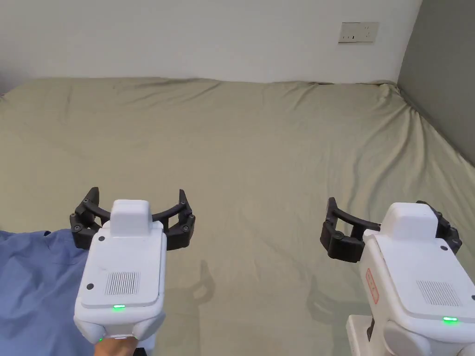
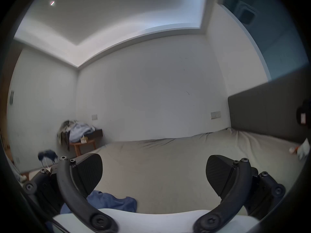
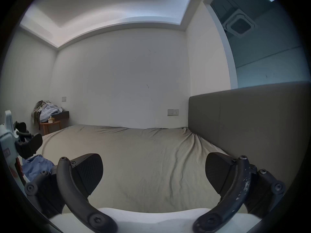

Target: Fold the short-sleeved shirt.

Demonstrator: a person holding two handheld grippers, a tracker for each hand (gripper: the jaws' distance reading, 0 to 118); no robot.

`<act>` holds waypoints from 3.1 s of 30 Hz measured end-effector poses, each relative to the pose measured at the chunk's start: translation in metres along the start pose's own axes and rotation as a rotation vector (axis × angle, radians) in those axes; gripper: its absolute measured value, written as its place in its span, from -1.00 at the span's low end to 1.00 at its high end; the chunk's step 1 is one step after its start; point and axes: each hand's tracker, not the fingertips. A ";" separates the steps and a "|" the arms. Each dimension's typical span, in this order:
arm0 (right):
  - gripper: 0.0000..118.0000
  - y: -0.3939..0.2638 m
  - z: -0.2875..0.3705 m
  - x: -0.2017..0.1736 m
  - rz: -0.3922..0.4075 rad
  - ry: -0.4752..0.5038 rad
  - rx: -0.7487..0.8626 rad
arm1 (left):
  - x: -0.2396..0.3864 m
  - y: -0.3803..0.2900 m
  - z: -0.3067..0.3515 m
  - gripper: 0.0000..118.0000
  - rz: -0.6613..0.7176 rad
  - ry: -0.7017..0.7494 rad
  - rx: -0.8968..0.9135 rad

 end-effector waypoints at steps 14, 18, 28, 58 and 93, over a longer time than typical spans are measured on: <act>1.00 0.001 0.003 -0.004 0.054 -0.022 0.016 | -0.014 -0.007 -0.004 1.00 0.072 -0.037 -0.020; 1.00 0.002 0.004 -0.005 0.053 -0.020 0.018 | -0.014 -0.006 -0.003 1.00 0.080 -0.037 -0.021; 1.00 0.005 0.004 -0.006 0.060 -0.021 0.021 | -0.015 -0.004 -0.002 1.00 0.079 -0.036 -0.014; -0.98 0.008 0.000 -0.002 0.092 -0.022 0.014 | -0.020 0.000 -0.006 -1.00 0.179 -0.155 -0.043; -0.98 0.001 -0.005 -0.286 0.092 0.645 0.004 | -0.300 -0.051 0.104 -1.00 0.029 0.489 -0.264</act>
